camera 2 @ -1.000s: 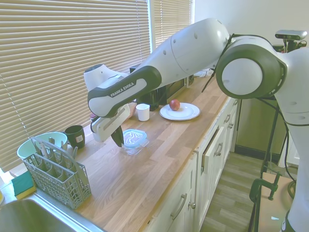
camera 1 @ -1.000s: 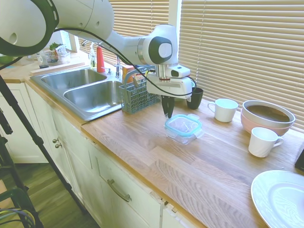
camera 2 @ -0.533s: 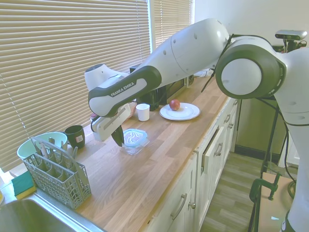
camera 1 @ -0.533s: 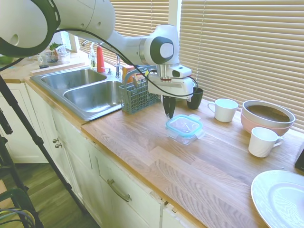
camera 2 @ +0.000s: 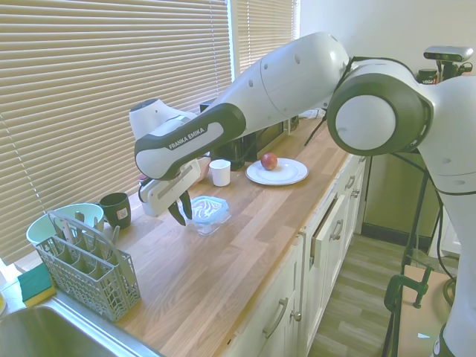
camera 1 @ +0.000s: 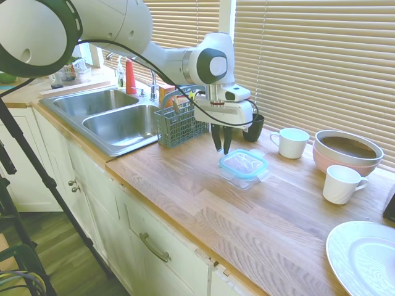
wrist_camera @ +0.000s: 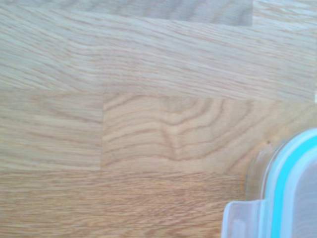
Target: Cover the lid of the food container
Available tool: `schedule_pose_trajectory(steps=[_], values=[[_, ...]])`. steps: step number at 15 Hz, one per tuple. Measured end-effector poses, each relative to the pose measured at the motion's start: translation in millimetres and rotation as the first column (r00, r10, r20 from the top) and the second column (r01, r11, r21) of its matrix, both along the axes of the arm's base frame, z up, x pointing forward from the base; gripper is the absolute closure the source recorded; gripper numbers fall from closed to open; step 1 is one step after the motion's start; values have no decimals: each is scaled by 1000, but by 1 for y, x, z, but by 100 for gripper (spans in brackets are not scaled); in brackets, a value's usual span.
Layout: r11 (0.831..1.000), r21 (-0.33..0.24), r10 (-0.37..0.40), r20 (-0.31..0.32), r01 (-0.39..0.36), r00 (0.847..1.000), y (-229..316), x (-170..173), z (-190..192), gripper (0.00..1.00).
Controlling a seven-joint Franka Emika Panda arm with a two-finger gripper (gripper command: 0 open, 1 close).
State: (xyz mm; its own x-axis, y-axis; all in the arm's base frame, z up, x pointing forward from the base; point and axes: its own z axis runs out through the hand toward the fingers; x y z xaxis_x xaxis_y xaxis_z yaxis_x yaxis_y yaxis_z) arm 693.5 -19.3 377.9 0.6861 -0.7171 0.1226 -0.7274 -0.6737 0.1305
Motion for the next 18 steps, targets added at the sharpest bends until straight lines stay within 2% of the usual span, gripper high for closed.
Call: schedule_pose_trajectory(steps=[4, 9, 14, 18], values=[[1000, -1, -5, 9, 5, 1000, 0, 1, 5, 0], [1000, 5, -9, 38, 9, 999, -2, -9, 31, 0], [999, 46, -18, 38, 16, 999, -20, -61, 52, 0], [997, 79, -12, 30, 10, 999, -33, -111, 38, 0]])
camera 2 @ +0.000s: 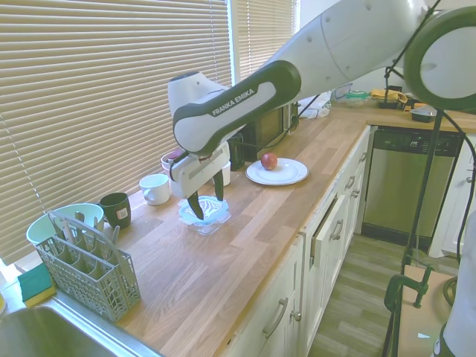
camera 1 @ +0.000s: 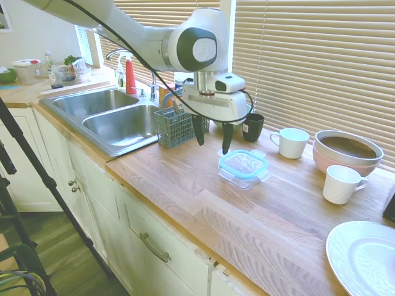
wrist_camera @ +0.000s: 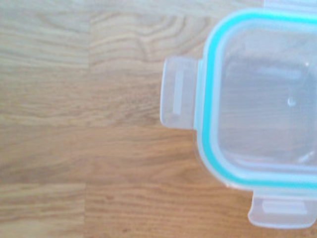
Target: Cover the lid of the food container
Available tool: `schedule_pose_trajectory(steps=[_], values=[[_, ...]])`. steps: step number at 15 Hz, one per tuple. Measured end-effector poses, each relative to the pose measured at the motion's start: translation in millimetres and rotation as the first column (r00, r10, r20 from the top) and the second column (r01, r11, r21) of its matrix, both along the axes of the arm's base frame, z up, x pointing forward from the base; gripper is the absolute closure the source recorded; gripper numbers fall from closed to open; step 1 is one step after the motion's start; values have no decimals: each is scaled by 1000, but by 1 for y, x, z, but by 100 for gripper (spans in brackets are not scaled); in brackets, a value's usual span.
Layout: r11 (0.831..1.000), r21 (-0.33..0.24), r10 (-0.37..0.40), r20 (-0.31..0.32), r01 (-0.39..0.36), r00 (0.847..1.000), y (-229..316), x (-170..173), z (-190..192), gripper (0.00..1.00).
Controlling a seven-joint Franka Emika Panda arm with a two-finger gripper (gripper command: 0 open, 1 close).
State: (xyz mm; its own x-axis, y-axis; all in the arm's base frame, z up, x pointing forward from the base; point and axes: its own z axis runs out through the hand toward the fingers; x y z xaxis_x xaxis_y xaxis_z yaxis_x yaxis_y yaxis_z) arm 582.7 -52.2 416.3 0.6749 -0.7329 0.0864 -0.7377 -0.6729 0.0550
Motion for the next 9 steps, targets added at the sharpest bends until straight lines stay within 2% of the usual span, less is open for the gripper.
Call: schedule_pose_trajectory(steps=[4, 9], values=[[1000, 14, -2, 2, 2, 1000, -18, -32, -13, 0], [998, 55, -3, 3, 3, 1000, -29, -46, -13, 0]])
